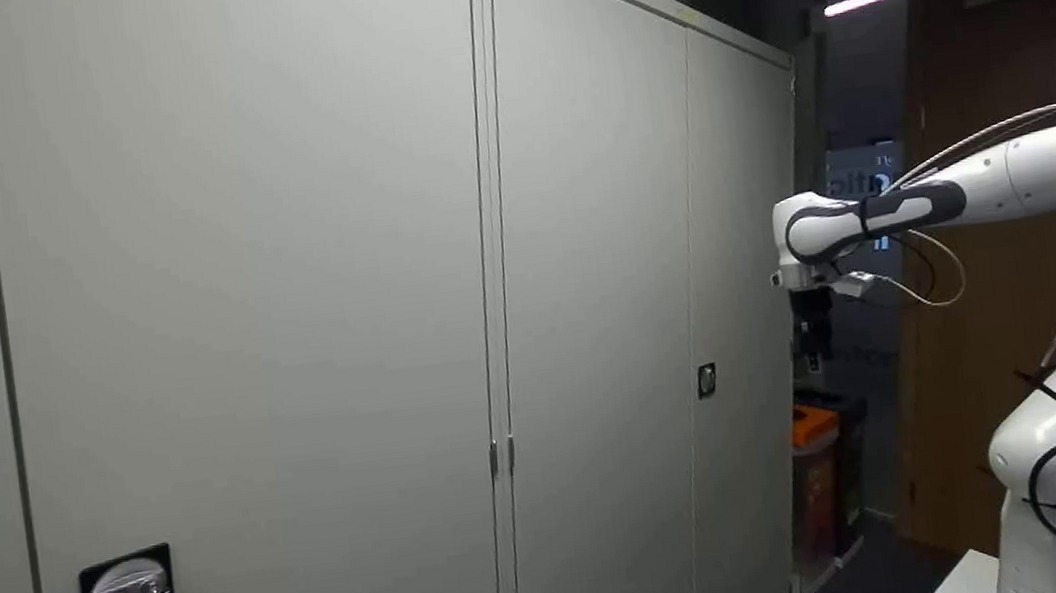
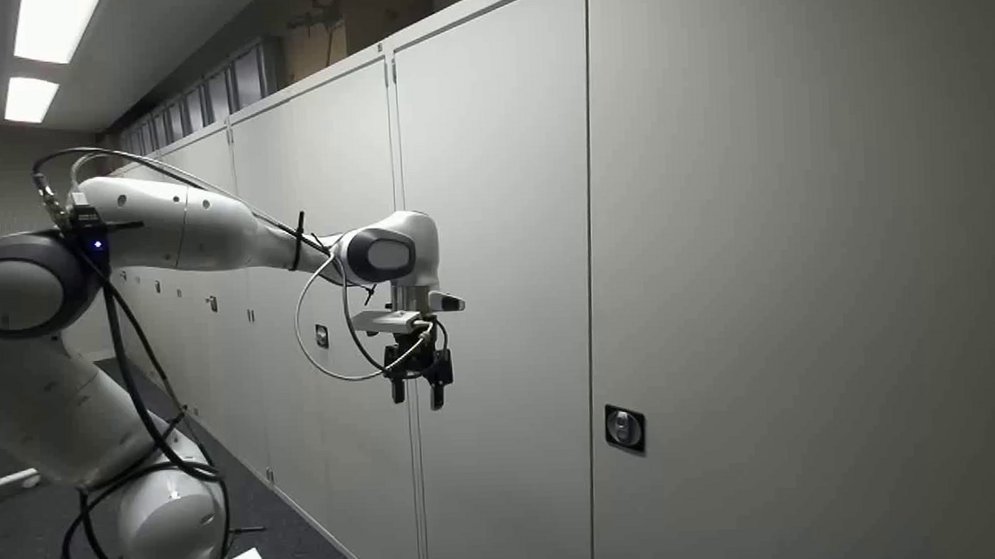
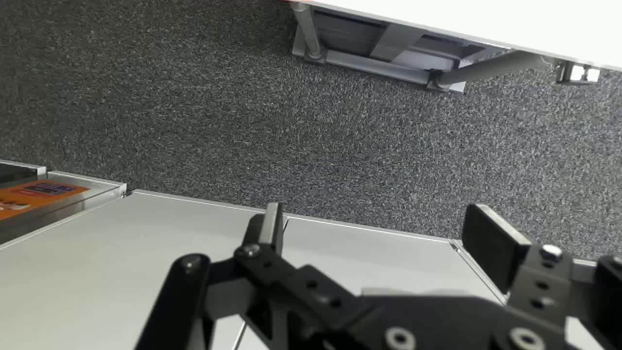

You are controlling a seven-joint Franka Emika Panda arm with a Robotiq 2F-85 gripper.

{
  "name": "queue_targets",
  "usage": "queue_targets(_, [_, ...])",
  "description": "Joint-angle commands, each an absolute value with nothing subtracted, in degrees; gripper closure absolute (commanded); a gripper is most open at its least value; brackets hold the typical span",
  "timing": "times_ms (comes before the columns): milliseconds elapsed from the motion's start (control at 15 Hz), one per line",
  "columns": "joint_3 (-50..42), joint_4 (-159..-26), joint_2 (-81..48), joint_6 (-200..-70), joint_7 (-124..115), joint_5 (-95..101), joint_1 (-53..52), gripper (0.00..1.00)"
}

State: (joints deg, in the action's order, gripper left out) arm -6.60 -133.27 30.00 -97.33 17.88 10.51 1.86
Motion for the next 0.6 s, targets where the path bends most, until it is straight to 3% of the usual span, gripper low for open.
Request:
queue_targets(0, [-6.73,-133.15,29.96,-97.19,17.82,10.55,1.68,0.00])
queue_targets(533, [-6.65,-134.20,30.32,-98.15,16.41,11.27,2.29,0.00])
